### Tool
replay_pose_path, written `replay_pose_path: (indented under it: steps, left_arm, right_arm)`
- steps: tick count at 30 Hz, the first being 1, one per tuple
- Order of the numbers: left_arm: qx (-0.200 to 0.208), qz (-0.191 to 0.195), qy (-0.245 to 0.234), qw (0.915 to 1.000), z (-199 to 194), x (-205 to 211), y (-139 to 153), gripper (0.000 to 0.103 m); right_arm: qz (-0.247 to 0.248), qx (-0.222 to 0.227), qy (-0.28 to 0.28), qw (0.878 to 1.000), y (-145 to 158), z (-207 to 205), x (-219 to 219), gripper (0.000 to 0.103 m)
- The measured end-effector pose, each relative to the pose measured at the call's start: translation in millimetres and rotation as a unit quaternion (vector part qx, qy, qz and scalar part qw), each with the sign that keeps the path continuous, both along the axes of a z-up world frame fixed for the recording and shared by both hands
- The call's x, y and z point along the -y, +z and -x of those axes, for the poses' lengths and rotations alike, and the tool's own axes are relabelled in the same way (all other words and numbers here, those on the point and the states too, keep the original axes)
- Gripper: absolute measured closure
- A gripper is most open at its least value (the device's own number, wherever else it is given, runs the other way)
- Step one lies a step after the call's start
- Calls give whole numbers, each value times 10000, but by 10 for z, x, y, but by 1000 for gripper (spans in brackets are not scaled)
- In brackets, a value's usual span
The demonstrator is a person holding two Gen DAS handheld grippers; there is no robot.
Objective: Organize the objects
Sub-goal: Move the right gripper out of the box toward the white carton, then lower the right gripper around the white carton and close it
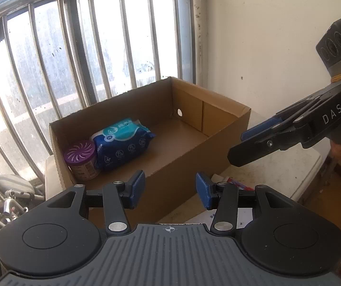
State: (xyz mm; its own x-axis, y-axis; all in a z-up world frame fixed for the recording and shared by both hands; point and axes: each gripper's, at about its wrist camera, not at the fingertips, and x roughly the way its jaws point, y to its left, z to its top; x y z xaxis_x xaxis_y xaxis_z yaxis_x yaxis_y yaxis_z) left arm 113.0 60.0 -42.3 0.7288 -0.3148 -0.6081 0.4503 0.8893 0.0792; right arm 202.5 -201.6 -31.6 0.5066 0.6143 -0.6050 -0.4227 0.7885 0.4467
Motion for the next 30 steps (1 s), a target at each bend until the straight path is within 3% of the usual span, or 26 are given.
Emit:
replay_pose_path:
  steps: [4,12,15,19,26,30]
  left_arm:
    - [-126,127,-95,9998,110,30,-176,53]
    - [-330,66,-186,9993,195,29,-537,46]
    - [-377,189,-97,9991,174,-27,-578,45]
    - [-400,276,-29,9988,166,-75,-587,45]
    - [-431,271,-73,9987,185,-56,-614,44]
    - [-416,268,-120,9987,198,-35,-604,42]
  right_arm:
    - [143,46,104,9998,-137,244,-17,17]
    - [74,-617,133,9980,-570,323,-55,17]
    - [-38,-824,133,9965,-648,284,-48,17]
    - [223,-729,49,9971,-675,288,-57,17]
    - [263,-780,52,9966,-696,289,-23,18]
    - [41,-928,136,9956,-725,248,-41,17]
